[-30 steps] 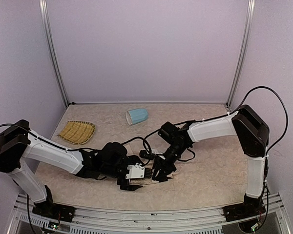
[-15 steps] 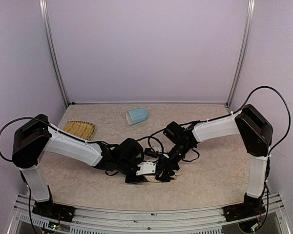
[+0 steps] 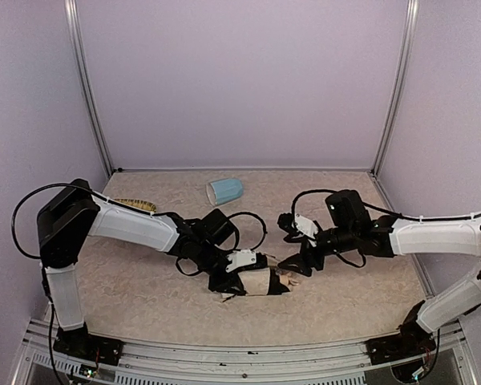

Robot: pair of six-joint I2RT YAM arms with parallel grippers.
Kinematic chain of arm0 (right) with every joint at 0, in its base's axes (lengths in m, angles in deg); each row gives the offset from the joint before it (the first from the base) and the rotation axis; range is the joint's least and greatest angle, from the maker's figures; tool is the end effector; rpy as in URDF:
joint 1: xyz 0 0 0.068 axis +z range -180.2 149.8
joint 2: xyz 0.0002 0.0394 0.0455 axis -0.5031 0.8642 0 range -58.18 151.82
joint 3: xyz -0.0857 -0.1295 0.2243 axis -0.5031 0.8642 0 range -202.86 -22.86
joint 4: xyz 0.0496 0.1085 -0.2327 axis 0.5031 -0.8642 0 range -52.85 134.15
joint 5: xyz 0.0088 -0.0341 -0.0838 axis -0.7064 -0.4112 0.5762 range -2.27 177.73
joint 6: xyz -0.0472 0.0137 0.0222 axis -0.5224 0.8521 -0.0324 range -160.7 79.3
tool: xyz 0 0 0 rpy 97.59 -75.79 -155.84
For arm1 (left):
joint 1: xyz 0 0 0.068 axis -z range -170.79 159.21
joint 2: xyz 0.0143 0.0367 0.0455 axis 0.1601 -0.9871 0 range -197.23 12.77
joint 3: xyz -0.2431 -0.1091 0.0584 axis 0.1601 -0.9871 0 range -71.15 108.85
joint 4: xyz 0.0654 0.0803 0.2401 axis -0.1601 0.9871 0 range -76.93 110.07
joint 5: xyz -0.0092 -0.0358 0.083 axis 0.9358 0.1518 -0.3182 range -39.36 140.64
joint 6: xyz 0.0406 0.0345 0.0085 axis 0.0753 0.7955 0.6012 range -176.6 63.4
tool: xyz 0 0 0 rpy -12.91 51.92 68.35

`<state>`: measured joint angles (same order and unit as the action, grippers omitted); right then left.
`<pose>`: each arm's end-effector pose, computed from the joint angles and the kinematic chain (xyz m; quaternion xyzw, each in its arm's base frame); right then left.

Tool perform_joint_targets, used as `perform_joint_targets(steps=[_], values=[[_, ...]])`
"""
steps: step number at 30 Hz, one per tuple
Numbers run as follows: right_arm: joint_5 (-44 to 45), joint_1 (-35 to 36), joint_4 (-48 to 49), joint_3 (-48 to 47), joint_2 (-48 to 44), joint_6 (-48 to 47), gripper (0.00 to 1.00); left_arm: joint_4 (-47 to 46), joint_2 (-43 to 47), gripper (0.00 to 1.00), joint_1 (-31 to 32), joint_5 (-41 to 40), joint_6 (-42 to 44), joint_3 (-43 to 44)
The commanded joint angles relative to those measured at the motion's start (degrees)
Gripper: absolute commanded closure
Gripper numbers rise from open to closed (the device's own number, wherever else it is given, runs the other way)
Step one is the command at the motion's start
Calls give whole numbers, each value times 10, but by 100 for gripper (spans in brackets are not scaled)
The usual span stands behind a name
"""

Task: Put away the umbrella

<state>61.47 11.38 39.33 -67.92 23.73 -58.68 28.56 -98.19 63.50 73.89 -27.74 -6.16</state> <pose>0.2094 0.2070 0.2055 -0.5220 0.7250 0.2844 0.3479 0.2098 -0.3157 0.1317 0.6671 0.6772 -0.2436 0.1925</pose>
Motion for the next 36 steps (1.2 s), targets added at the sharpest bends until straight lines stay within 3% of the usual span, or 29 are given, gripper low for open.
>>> perform_joint_targets(steps=[1,7,9,10,11,16,25,27,28,30,32,35,36], values=[[102,44,160,97,-91,-52,19,128,-80,83,-17,89,-36,10],[189,164,208,133,-84,-187,17,187,-122,85,-31,133,-19,51],[209,179,191,113,-49,-204,16,198,-129,85,-36,142,-19,60],[222,185,182,102,-28,-211,3,203,-131,85,-38,148,-18,63],[232,188,173,89,-6,-218,0,206,-132,85,-40,150,-16,66],[271,203,137,39,86,-251,0,217,-137,85,-43,151,-12,73],[378,204,109,-12,189,-264,17,240,-146,85,-44,165,11,81],[381,204,96,-19,203,-259,27,239,-145,85,-44,165,13,82],[380,204,89,-23,206,-255,38,239,-145,83,-44,166,14,83],[376,204,74,-28,205,-241,53,232,-139,75,-44,162,13,83],[364,204,59,-30,200,-230,61,202,-122,55,-46,148,5,71],[339,204,33,-29,193,-216,71,125,-83,36,-54,123,-21,47],[335,204,23,-28,191,-210,73,96,-63,20,-57,121,-28,37]])
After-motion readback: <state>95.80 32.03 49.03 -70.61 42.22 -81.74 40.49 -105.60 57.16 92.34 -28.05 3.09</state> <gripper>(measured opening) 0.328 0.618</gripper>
